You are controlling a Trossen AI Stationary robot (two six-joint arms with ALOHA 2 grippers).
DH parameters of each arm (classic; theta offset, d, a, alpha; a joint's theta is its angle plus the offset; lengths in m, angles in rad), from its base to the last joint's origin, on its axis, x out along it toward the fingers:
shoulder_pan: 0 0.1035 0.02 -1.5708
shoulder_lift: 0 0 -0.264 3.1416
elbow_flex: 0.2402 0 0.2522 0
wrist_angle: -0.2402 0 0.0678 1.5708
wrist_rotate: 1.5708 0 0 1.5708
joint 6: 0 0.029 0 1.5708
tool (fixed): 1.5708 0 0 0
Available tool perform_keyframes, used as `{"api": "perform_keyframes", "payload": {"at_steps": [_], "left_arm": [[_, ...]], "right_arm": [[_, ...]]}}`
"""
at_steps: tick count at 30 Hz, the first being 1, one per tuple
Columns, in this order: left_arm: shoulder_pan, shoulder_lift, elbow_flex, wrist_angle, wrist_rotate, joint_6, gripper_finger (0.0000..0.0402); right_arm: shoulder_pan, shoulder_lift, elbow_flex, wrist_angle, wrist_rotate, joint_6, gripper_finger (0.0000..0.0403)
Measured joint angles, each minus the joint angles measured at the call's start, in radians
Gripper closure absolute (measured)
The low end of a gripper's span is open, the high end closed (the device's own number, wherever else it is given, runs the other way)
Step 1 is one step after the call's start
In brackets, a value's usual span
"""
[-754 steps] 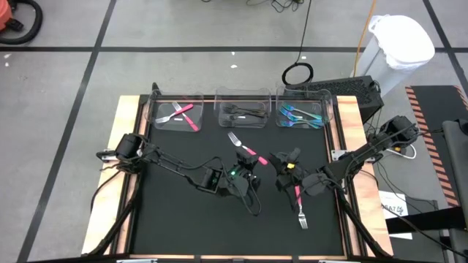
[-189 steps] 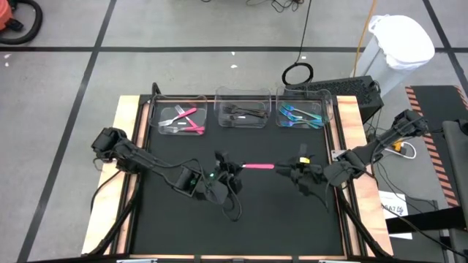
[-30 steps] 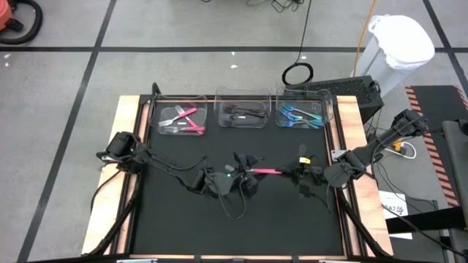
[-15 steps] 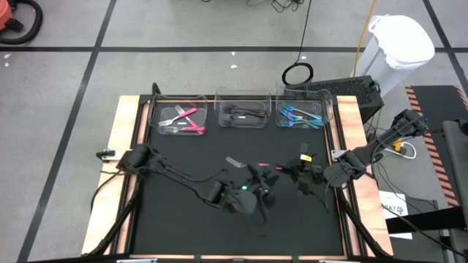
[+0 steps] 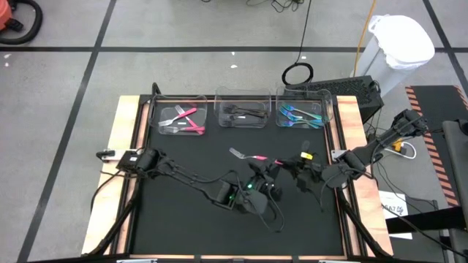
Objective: Sort silverware by color (type)
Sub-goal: Put the pink fork into the transparent bin
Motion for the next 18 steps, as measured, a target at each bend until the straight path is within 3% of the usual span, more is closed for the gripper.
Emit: {"api": "perform_keyframes", "payload": {"at_steps": [8,14,18], "left_arm": [[0.035,0.001,-0.001,-0.198,0.020,-0.142,0.0153],[0.054,0.001,-0.002,-0.210,0.147,-0.190,0.0153],[0.068,0.001,-0.002,-0.231,0.149,-0.200,0.0153]], "right_arm": [[0.000,0.000,0.000,0.001,-0.002,0.000,0.0372],[0.000,0.000,0.000,0.001,-0.003,0.000,0.0371],[0.000,0.000,0.000,-0.002,-0.003,0.000,0.0371]]}}
